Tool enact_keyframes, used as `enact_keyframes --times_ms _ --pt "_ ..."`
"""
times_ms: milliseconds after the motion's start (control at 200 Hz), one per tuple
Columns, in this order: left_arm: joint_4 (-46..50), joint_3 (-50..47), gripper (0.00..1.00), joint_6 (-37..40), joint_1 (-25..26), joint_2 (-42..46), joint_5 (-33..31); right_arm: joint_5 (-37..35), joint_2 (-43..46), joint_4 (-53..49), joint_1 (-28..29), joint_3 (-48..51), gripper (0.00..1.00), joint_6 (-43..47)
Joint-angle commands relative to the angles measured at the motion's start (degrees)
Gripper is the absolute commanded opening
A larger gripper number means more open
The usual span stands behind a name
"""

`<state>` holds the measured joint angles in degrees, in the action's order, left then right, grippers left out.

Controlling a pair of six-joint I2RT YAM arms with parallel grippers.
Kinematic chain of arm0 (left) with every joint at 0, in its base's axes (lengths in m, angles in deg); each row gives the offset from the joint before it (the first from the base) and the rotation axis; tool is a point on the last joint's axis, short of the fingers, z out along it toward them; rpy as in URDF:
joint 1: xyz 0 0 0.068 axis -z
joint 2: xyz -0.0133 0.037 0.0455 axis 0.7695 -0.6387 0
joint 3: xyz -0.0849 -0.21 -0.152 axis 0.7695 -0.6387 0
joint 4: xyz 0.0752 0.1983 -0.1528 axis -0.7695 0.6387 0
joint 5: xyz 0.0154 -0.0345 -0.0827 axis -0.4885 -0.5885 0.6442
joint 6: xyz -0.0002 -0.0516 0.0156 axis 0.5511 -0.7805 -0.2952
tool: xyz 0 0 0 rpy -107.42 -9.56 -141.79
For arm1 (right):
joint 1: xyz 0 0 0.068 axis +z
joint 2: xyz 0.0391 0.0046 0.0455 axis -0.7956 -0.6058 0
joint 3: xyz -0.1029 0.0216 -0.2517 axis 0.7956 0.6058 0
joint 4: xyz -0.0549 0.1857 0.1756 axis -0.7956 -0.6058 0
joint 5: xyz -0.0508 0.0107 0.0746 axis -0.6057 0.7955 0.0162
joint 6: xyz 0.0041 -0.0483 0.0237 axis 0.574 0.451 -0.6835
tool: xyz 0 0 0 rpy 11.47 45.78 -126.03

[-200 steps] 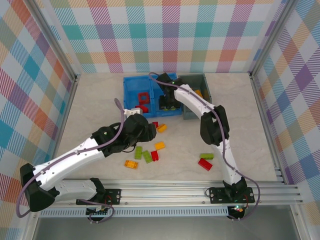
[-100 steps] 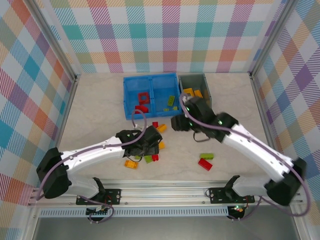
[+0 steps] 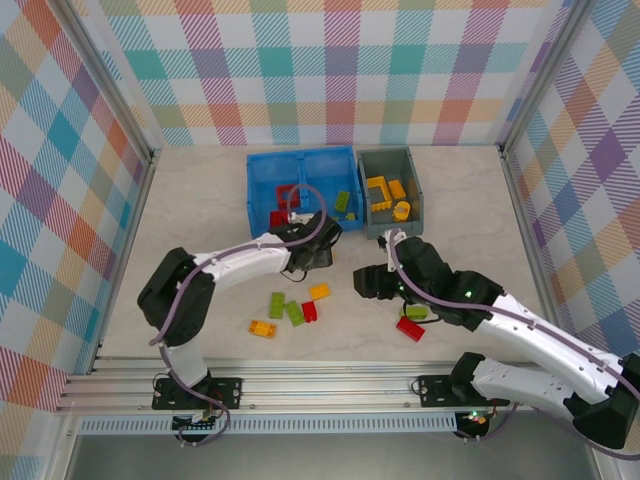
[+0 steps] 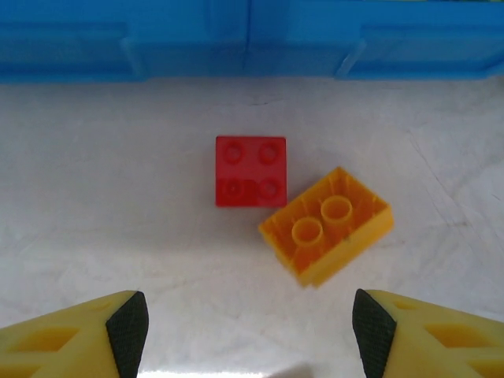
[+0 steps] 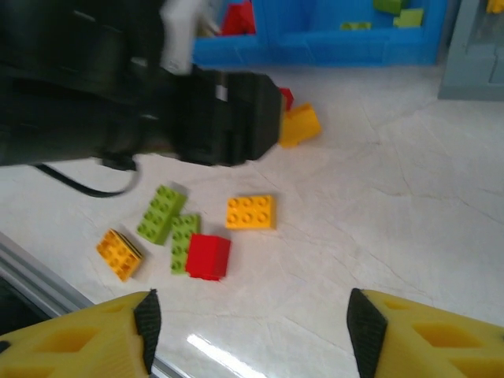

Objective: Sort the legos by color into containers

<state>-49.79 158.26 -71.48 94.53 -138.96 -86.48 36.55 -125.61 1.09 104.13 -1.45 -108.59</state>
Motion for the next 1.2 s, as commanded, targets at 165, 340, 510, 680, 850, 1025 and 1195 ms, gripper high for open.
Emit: enact_keyframes --times_ms 165,340,510,680,850,1025,1195 --pt "-1.65 6.18 0.70 4.06 -5.24 -7.79 -1.58 3.20 1.04 4.12 0.92 -0.94 0.73 -0.66" --pt "-2.16 8.67 0.66 6.06 -5.97 -11.60 0.76 3.15 1.04 3.85 1.00 -0.81 0.73 -0.92" --pt "-2.16 9.88 0.65 6.74 -6.04 -13.71 1.53 3.29 0.93 4.24 0.97 -0.35 0.73 -1.08" --pt "-2.64 9.11 0.63 6.30 -5.76 -13.79 2.05 3.67 0.15 4.26 0.97 -0.25 0.73 -1.01" --pt "-1.10 7.90 0.59 4.79 -5.16 -11.79 1.51 3.13 0.56 4.25 0.96 0.38 0.73 -1.29" --pt "-1.68 3.76 0.54 2.84 -3.60 -9.42 0.72 3.01 0.91 4.12 1.01 0.38 0.74 -1.27" --pt "-0.25 -0.53 0.50 0.11 -2.41 -4.92 -2.42 3.28 1.20 4.40 0.96 0.90 0.73 -1.75"
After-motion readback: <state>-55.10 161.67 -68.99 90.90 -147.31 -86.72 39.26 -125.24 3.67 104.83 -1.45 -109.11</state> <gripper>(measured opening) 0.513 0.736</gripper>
